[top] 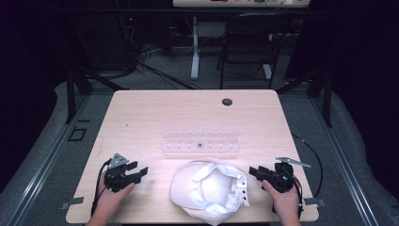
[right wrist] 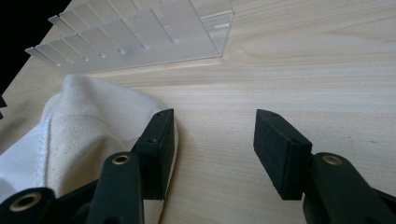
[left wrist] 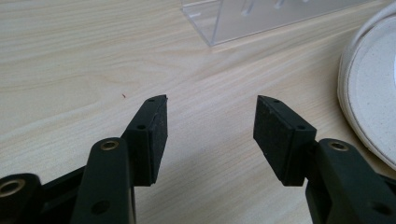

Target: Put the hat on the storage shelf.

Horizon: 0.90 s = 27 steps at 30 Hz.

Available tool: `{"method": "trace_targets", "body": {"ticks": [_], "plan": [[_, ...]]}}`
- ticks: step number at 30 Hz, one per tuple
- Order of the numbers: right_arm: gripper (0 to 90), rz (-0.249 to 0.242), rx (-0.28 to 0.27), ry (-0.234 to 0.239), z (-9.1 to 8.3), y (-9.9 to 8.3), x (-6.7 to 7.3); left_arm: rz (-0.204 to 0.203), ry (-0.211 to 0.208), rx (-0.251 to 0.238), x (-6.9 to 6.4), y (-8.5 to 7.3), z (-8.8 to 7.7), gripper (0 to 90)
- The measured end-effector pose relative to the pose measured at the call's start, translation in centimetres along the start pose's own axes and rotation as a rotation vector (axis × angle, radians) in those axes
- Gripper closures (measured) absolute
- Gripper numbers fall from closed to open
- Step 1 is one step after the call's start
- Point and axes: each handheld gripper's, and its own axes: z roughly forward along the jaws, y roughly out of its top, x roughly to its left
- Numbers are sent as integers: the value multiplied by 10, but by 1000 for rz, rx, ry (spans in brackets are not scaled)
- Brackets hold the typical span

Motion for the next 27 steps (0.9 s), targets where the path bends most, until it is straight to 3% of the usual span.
{"method": "trace_targets", "body": {"ticks": [5,7,13,23,27], "plan": [[476,1,26,11,-5,4,7,-8,-15,-9,-2,1,0,449],[474,0,41,39,-9,10,15,-5,-26,-14,-4,1,0,449],[464,10,77,84,-18,16,27,29,-13,2,-6,1,0,449],[461,53,207,119,-28,23,19,39,-6,6,-8,1,2,449],[458,60,215,113,-34,24,19,46,-7,8,-9,1,2,449]]}}
